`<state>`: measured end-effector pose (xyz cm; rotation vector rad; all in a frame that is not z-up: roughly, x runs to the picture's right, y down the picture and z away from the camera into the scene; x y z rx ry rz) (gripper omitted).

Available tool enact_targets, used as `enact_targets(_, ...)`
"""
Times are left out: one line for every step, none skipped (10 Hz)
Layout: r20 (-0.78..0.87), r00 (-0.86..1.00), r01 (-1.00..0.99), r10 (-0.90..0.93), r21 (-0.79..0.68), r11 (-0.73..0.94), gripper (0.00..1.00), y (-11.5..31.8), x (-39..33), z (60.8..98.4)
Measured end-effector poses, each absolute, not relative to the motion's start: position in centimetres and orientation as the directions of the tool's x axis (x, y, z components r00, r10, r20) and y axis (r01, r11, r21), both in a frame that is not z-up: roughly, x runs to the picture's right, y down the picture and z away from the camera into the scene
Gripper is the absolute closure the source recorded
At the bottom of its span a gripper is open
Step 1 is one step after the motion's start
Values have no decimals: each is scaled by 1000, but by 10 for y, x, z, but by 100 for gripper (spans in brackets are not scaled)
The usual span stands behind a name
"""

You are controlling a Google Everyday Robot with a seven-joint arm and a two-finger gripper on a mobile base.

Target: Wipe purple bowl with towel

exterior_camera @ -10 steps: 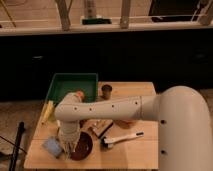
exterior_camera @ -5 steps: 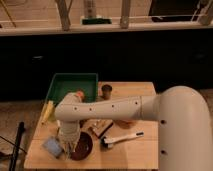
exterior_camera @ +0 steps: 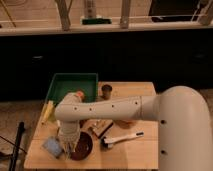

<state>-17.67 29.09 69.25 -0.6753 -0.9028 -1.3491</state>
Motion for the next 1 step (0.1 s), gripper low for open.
enact_targets(854, -11, 988, -520, 90, 126, 100, 291, -177, 693)
